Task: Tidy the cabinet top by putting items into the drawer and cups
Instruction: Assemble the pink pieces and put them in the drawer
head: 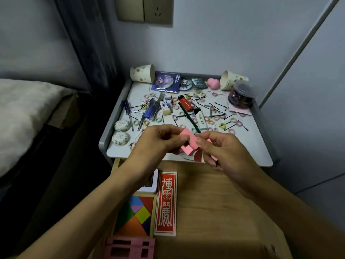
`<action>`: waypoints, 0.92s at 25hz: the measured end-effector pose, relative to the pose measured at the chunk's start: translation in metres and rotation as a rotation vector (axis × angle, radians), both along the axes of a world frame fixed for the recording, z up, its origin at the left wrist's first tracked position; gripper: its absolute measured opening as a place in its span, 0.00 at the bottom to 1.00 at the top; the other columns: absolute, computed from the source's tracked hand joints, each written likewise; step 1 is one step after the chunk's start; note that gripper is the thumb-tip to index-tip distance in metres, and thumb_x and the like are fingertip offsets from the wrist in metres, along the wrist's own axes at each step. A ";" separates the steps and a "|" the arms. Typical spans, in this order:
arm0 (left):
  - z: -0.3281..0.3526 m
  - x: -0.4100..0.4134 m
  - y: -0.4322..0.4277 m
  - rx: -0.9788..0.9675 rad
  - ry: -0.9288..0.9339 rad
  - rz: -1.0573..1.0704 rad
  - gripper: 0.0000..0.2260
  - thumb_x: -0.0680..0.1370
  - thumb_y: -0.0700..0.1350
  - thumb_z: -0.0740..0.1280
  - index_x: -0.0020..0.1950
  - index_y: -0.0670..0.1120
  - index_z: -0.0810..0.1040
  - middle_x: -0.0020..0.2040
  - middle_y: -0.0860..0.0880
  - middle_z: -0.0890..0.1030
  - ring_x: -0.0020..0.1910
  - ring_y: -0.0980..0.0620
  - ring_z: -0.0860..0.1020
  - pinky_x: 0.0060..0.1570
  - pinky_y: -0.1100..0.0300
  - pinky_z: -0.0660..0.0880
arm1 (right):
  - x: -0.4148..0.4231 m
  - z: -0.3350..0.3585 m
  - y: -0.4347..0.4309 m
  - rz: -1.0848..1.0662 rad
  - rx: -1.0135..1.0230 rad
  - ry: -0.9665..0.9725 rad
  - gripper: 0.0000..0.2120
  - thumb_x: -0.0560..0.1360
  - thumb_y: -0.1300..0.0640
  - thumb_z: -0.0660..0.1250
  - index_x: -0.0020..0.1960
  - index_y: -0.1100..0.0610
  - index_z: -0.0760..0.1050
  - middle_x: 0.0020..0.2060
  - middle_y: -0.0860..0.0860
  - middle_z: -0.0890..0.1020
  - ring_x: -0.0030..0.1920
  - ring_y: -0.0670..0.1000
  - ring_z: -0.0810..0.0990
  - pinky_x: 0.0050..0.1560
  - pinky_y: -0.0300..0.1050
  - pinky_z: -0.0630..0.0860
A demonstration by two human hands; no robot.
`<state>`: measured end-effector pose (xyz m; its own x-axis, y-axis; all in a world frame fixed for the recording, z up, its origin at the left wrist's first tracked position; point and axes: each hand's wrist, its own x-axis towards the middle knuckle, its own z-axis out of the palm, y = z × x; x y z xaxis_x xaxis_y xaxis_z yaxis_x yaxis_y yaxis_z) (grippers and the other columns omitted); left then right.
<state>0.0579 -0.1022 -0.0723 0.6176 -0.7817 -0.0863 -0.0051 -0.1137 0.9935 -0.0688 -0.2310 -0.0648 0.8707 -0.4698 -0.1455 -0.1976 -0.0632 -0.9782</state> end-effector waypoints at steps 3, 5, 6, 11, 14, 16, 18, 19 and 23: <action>-0.002 0.001 -0.002 -0.020 0.041 0.011 0.08 0.77 0.38 0.68 0.54 0.37 0.82 0.44 0.40 0.85 0.39 0.52 0.81 0.39 0.67 0.76 | 0.000 0.000 -0.002 -0.031 -0.018 -0.019 0.10 0.80 0.57 0.63 0.54 0.61 0.79 0.21 0.44 0.74 0.20 0.41 0.64 0.22 0.29 0.61; -0.003 0.001 -0.002 -0.026 0.050 0.019 0.09 0.76 0.39 0.69 0.53 0.37 0.82 0.44 0.40 0.85 0.39 0.52 0.82 0.39 0.66 0.77 | -0.001 0.001 -0.001 -0.036 -0.092 -0.040 0.09 0.78 0.56 0.65 0.53 0.58 0.81 0.21 0.44 0.75 0.21 0.42 0.65 0.23 0.31 0.62; -0.003 0.000 -0.002 -0.029 0.059 0.028 0.09 0.76 0.39 0.70 0.53 0.37 0.82 0.43 0.40 0.85 0.39 0.52 0.82 0.40 0.66 0.77 | -0.001 0.000 -0.001 -0.037 -0.150 -0.049 0.08 0.77 0.55 0.67 0.53 0.56 0.81 0.22 0.45 0.75 0.22 0.42 0.66 0.24 0.32 0.63; -0.003 -0.006 -0.003 -0.062 0.117 0.080 0.09 0.74 0.38 0.71 0.53 0.37 0.82 0.43 0.41 0.85 0.40 0.50 0.83 0.42 0.64 0.79 | -0.004 -0.010 0.005 -0.118 -0.394 -0.079 0.16 0.74 0.56 0.72 0.61 0.52 0.80 0.30 0.43 0.80 0.25 0.41 0.74 0.29 0.32 0.69; -0.002 -0.007 -0.002 -0.096 0.214 0.078 0.12 0.75 0.38 0.70 0.58 0.38 0.81 0.46 0.40 0.85 0.45 0.46 0.84 0.46 0.60 0.81 | -0.006 -0.008 0.008 -0.129 -0.470 -0.099 0.18 0.74 0.57 0.71 0.64 0.49 0.78 0.39 0.46 0.83 0.27 0.41 0.76 0.28 0.31 0.70; 0.001 -0.007 -0.001 -0.100 0.294 0.073 0.13 0.76 0.38 0.69 0.60 0.40 0.80 0.48 0.40 0.85 0.46 0.43 0.84 0.47 0.58 0.82 | -0.006 -0.008 0.008 -0.132 -0.502 -0.102 0.16 0.75 0.57 0.71 0.62 0.50 0.79 0.35 0.46 0.82 0.25 0.43 0.76 0.27 0.34 0.71; 0.002 -0.007 0.000 -0.095 0.358 0.079 0.13 0.77 0.37 0.68 0.61 0.39 0.80 0.48 0.39 0.85 0.45 0.44 0.84 0.46 0.59 0.82 | -0.005 -0.010 0.006 -0.154 -0.490 -0.098 0.13 0.76 0.57 0.70 0.60 0.51 0.80 0.31 0.47 0.81 0.23 0.45 0.75 0.27 0.36 0.71; 0.002 -0.007 0.000 -0.093 0.381 0.083 0.12 0.77 0.37 0.67 0.60 0.38 0.80 0.48 0.38 0.85 0.44 0.45 0.84 0.46 0.60 0.82 | -0.004 -0.012 0.005 -0.159 -0.465 -0.097 0.12 0.76 0.57 0.70 0.59 0.51 0.81 0.30 0.49 0.81 0.23 0.46 0.75 0.28 0.37 0.72; 0.001 -0.009 0.000 -0.069 0.396 0.087 0.10 0.77 0.34 0.66 0.58 0.35 0.79 0.48 0.37 0.84 0.40 0.48 0.84 0.44 0.61 0.82 | -0.004 -0.015 0.002 -0.141 -0.269 -0.127 0.12 0.76 0.61 0.69 0.59 0.55 0.81 0.35 0.52 0.84 0.31 0.51 0.83 0.30 0.42 0.78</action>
<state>0.0486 -0.1019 -0.0717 0.6114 -0.7404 -0.2792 0.3855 -0.0294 0.9222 -0.0729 -0.2290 -0.0799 0.7974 -0.5942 0.1056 -0.1006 -0.3035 -0.9475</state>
